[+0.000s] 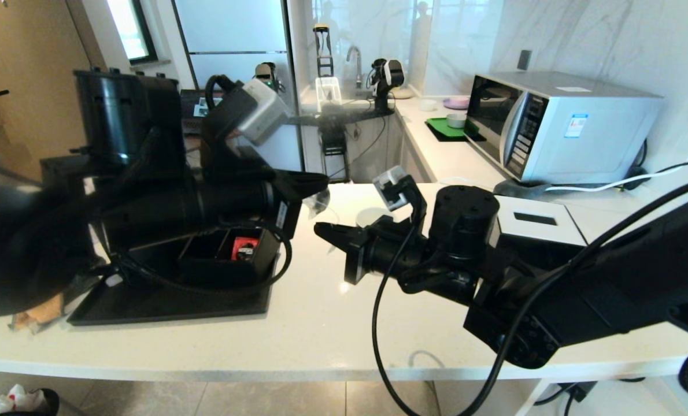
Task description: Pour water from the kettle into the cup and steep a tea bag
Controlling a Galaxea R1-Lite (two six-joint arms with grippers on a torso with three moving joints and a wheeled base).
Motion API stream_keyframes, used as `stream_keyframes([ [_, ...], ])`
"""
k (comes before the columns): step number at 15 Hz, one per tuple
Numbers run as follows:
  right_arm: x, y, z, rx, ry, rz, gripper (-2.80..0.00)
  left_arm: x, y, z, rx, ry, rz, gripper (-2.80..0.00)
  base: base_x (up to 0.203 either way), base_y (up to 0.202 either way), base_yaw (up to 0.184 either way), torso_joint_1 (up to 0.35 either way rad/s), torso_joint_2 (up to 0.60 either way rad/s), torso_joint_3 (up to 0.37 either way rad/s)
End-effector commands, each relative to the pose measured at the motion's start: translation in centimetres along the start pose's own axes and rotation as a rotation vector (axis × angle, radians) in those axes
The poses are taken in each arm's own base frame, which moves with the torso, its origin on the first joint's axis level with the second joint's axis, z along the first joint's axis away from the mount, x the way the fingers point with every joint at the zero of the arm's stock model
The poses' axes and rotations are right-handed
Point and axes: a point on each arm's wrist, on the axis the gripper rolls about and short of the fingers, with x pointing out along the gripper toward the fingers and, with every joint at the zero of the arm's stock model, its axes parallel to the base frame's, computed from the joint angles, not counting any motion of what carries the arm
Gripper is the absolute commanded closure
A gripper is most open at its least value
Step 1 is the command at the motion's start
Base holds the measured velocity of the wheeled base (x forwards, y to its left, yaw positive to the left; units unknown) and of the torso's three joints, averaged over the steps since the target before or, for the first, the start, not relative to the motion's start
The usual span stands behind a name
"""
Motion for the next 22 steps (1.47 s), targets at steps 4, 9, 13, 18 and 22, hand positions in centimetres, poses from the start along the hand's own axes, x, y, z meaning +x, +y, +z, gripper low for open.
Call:
stream_keyframes([
  [4,-0.1,-0.9,1.0,-0.013,-0.036,-0.020,0.00,-0.4,-0.1,-0.2,-0.003,0.004,0.000,0.00,0.000,0.000,0.000,0.000,0.00,0.000],
  [9,-0.4,-1.3,1.8,-0.023,-0.055,-0.032,0.00,-0.4,-0.1,-0.2,-0.003,0.004,0.001,0.00,0.000,0.000,0.000,0.000,0.00,0.000],
  [13,-0.5,-1.5,2.3,-0.030,-0.072,-0.036,0.00,-0.3,-0.1,-0.2,0.000,0.003,0.000,0.00,0.000,0.000,0.000,0.000,0.00,0.000],
  [18,-0.5,-1.5,2.8,-0.036,-0.087,-0.034,0.00,-0.3,-0.1,-0.1,0.002,0.000,0.001,0.00,0.000,0.000,0.000,0.000,0.00,0.000],
  [22,-0.2,-1.6,3.3,-0.045,-0.114,-0.030,0.00,-0.3,-0.1,0.0,0.003,-0.002,0.002,0.00,0.000,0.000,0.000,0.000,0.00,0.000],
])
